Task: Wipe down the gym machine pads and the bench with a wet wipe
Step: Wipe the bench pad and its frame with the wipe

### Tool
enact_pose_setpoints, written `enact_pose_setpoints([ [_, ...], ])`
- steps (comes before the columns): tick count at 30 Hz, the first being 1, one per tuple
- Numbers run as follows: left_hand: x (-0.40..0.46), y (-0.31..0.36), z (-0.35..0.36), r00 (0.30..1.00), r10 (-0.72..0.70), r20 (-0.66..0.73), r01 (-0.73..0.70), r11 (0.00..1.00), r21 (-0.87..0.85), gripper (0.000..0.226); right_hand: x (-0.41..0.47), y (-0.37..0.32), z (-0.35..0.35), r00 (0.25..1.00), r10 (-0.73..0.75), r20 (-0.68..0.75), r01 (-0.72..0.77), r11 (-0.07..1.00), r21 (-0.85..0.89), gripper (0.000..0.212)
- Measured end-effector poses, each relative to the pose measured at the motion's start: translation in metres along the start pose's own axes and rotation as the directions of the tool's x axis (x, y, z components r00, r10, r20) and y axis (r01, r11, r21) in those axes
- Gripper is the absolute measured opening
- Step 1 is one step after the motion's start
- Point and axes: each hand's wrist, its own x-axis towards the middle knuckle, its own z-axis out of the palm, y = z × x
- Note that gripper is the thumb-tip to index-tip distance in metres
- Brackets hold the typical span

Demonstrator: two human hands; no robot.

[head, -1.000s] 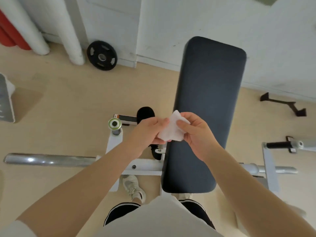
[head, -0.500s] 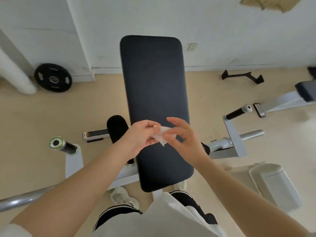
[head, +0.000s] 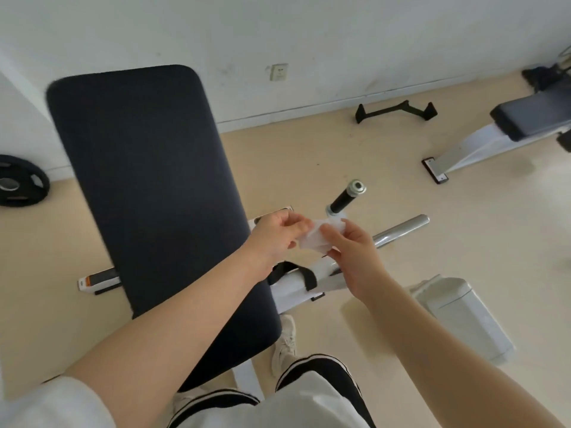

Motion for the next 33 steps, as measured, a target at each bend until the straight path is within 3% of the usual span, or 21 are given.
enact_pose_setpoints([
  [4,0.068,0.0,0.058,0.996,-0.074,-0.057,0.076,0.996,0.05,0.012,0.06,0.002,-0.072,0.972,0.088,-0.216,-0.095,0.995,-0.025,0.01],
  [8,0.13,-0.004,0.087,0.98,-0.163,-0.111,0.173,0.981,0.089,0.013,0.125,0.019,-0.115,0.862,0.274,-0.427,-0.232,0.961,0.147,0.006],
  [11,0.173,-0.006,0.103,0.975,-0.203,-0.089,0.212,0.971,0.107,0.017,0.174,0.036,-0.12,0.793,0.418,-0.444,-0.317,0.904,0.286,0.018],
  [14,0.202,-0.014,0.114,0.981,-0.181,-0.07,0.19,0.967,0.167,0.029,0.209,0.052,-0.107,0.79,0.491,-0.366,-0.377,0.861,0.341,0.026],
  [16,0.211,-0.021,0.117,0.987,-0.145,-0.073,0.157,0.963,0.218,0.028,0.222,0.059,-0.095,0.818,0.476,-0.324,-0.382,0.87,0.314,0.025],
  [19,0.217,-0.025,0.114,0.991,-0.12,-0.05,0.129,0.959,0.251,0.021,0.228,0.061,-0.086,0.81,0.455,-0.37,-0.345,0.88,0.328,0.026],
  [23,0.223,-0.016,0.104,0.984,-0.177,0.007,0.169,0.953,0.253,0.016,0.205,0.043,-0.097,0.921,0.253,-0.298,-0.141,0.925,0.352,0.031],
  [26,0.226,-0.014,0.103,0.981,-0.195,0.008,0.184,0.939,0.292,0.018,0.195,0.034,-0.116,0.972,0.135,-0.192,-0.034,0.891,0.453,0.029],
  [28,0.226,-0.012,0.103,0.977,-0.212,0.005,0.203,0.938,0.281,0.018,0.203,0.038,-0.126,0.972,0.108,-0.211,-0.025,0.932,0.362,0.029],
  [31,0.225,-0.01,0.103,0.97,-0.242,-0.002,0.234,0.934,0.269,0.028,0.235,0.062,-0.133,0.938,0.153,-0.31,-0.15,0.988,0.034,0.031],
  [33,0.224,-0.011,0.103,0.969,-0.247,-0.003,0.239,0.936,0.259,0.027,0.252,0.072,-0.131,0.958,0.227,-0.177,-0.244,0.967,-0.079,0.024],
])
